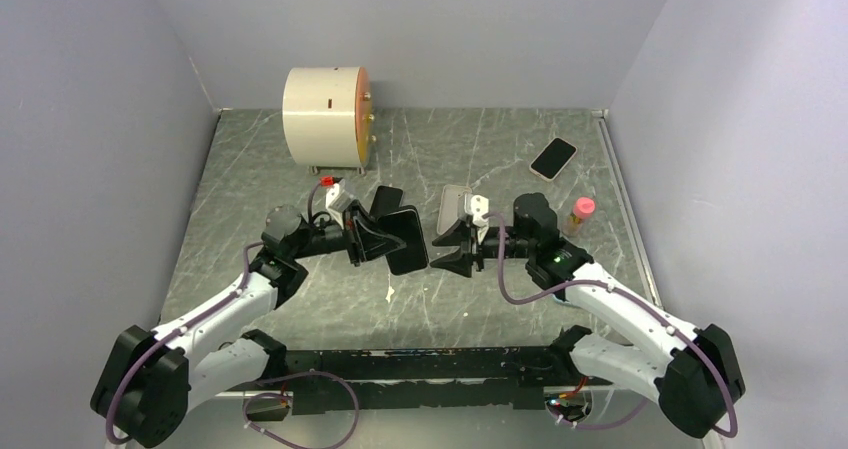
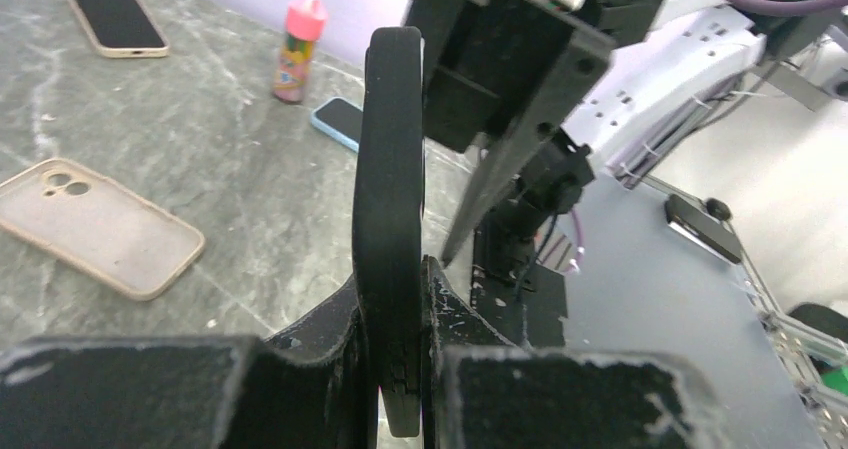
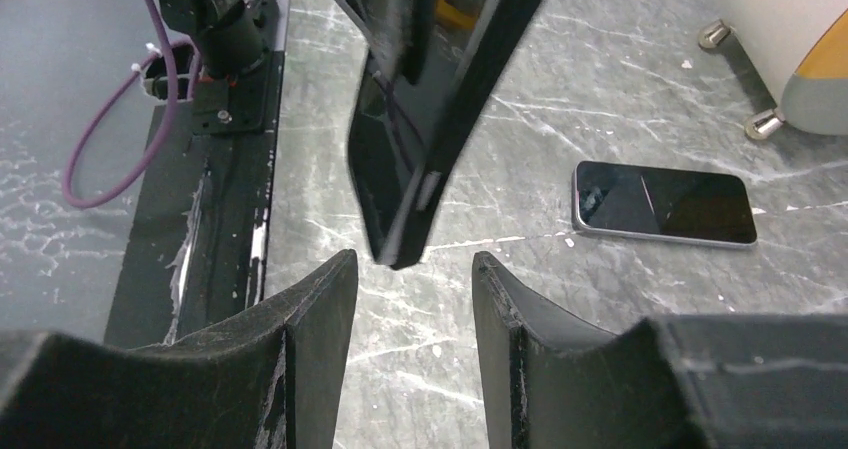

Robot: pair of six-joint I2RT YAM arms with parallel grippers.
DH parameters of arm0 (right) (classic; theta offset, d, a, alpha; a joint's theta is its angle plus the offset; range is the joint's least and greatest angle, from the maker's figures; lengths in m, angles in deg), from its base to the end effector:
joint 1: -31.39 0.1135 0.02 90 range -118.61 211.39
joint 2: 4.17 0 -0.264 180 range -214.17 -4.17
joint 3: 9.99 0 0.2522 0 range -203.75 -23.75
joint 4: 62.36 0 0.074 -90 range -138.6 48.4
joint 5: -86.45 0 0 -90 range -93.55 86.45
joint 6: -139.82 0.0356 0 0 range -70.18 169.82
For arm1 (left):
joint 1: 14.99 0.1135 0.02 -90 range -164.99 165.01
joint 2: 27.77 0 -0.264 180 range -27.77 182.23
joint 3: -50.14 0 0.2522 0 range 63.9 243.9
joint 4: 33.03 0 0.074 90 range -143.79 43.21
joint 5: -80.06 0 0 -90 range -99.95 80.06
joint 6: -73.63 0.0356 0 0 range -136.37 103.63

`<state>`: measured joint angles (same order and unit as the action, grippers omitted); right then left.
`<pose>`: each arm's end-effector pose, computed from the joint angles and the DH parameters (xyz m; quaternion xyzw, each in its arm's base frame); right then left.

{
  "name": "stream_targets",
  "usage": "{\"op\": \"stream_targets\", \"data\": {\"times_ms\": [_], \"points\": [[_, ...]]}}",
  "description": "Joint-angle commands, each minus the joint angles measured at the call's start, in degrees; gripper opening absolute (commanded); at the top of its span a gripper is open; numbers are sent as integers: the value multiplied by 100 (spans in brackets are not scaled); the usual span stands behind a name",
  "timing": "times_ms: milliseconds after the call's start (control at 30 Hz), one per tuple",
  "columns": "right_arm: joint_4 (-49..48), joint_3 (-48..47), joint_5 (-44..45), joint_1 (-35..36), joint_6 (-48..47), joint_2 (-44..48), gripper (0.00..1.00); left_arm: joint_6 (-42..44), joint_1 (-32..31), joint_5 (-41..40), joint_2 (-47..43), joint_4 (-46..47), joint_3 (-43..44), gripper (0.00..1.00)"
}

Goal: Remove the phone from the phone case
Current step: Remove the phone case from the phone.

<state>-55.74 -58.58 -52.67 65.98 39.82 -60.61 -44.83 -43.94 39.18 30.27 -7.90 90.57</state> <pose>0.1643 0.1460 0.2747 -0.5083 0.5687 0.4397 0.4743 0.1769 -0.1286 0.2739 0.3151 0.5982 -0.5688 0.4683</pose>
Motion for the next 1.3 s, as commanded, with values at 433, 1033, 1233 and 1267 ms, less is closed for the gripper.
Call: {"op": "stream_targets", "data": {"times_ms": [433, 1033, 1233, 1267], "points": [[-355, -226, -437, 96, -278, -361, 43, -915, -1, 996, 15, 1429, 446, 3], [239, -399, -1095, 175, -626, -232, 45, -327, -32, 862, -69, 641, 578, 2], [363, -478, -1117, 228, -801, -253, 43, -380, -55, 915, -74, 669, 601, 3], [344, -487, -1110, 228, -794, -257, 42, -370, -60, 918, -74, 649, 602, 3]]}}
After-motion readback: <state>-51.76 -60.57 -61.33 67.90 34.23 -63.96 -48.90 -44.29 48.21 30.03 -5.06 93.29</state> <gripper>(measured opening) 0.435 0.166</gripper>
